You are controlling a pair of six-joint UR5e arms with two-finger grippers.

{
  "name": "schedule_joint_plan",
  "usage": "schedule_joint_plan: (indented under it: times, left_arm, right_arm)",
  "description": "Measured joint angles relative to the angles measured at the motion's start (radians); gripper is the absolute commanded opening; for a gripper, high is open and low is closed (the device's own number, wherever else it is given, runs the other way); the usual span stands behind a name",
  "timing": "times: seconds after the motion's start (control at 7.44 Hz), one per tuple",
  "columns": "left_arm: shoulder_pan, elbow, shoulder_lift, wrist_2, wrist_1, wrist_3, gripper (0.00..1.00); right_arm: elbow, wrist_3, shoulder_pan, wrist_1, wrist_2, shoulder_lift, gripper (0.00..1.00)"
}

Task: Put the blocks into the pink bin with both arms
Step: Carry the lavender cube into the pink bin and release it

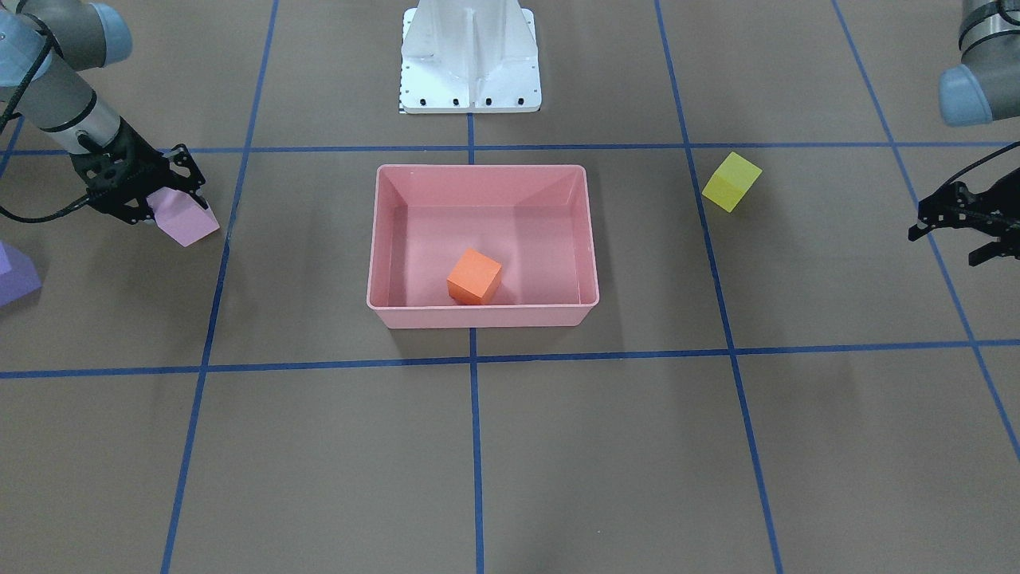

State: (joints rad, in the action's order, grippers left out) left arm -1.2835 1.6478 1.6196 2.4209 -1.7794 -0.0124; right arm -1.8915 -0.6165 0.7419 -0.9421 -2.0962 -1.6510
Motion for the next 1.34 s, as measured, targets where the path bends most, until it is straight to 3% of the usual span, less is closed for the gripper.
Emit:
schedule_joint_plan:
  times: [0.27,0.4,0.54,0.81,1.07,1.34]
  left_arm:
    - [0.002,-0.002,0.001,0.001,0.000,-0.004,1.00]
    - [0.003,-0.004,0.002,0.001,0.000,-0.008,1.00]
    - [0.004,-0.005,0.004,0.000,0.000,-0.023,1.00]
    - [0.008,0.001,0.009,0.001,-0.008,-0.075,1.00]
    - [0.013,0.001,0.013,0.001,-0.042,-0.130,1.00]
    - [0.040,0.001,0.015,0.000,-0.099,-0.216,1.00]
  right_arm:
    - [-0.003,-0.147,0.028,-0.216,-0.030,0.250,0.02]
    - [-0.002,-0.215,0.026,-0.342,-0.031,0.379,0.07]
    - [0.011,-0.277,0.014,-0.449,-0.026,0.498,0.25]
    - [0.062,-0.400,-0.041,-0.539,0.019,0.665,0.99]
    - [0.087,-0.523,-0.124,-0.563,0.131,0.723,1.00]
    - [0.044,-0.573,-0.174,-0.678,0.187,0.723,1.00]
